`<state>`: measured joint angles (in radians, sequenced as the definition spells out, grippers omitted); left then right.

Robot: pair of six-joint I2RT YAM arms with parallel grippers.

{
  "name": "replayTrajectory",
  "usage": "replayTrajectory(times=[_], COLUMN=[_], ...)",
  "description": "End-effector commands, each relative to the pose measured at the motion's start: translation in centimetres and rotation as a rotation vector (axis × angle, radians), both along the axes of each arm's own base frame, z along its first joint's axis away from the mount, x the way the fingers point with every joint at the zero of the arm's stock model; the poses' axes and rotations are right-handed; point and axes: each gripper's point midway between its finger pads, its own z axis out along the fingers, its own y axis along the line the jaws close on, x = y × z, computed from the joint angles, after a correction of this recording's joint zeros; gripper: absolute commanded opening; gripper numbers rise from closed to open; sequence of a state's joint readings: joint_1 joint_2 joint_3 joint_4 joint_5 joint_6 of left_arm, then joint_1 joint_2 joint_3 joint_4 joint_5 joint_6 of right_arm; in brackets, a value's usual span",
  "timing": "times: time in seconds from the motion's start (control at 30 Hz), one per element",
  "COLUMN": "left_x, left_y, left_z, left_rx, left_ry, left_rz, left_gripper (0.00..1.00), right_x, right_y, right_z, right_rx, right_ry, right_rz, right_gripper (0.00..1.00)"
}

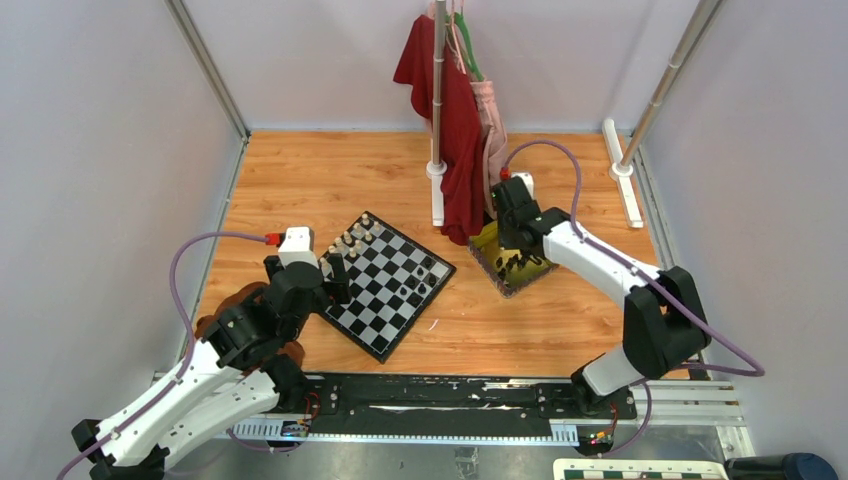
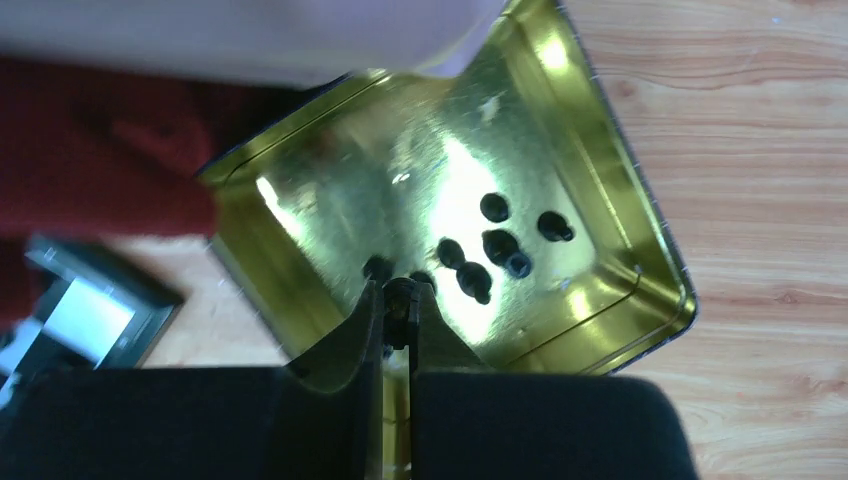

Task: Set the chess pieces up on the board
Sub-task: Pick up the chess piece from the storage box, then place the chess piece on the chessboard.

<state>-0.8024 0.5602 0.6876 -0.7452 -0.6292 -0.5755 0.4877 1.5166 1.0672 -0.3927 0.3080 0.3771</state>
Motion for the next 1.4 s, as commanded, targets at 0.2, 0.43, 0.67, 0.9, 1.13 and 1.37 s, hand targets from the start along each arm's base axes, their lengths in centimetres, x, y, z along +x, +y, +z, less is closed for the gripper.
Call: replayTrajectory(times=[0.2,0.43,0.67,0.9,1.13,1.37], left_x=[-0.2,-0.2,-0.3,-0.2,-0.2,-0.1], left_y=[-0.3,-0.3,-0.1,0.0,0.2,0.1], left_z=[0.1,0.2,0.2,0.2,0.0,0.0], left_rx=[-0.013,-0.013,-0.011,-0.006,-0.002,0.003], left_ry=[-0.014,-0.017,-0.023,-0.025,-0.025,-0.021], left_rz=[-0.02,-0.022,-0.015,-0.005,0.005,0.006], left_gripper=[1.0,1.0,1.0,1.0,1.0,1.0], right_x=[-5.9,-7.2,-6.5,-5.7,-4.9,-4.3], right_y=[7.2,12.2,15.4,17.2,18.3,18.4], right_z=[1.9,0.9,-0.6,-2.4,-3.5,-4.4], right_rx=[-0.057,-0.064,-0.07,-0.081,-0.076,-0.073], right_ry=[-0.014,0.002,0.017,0.046,0.05,0.065], right_rz=[0.304,0.44,0.533,0.581,0.606,0.608], right_gripper=[0.0,0.0,0.0,0.0,0.0,0.0])
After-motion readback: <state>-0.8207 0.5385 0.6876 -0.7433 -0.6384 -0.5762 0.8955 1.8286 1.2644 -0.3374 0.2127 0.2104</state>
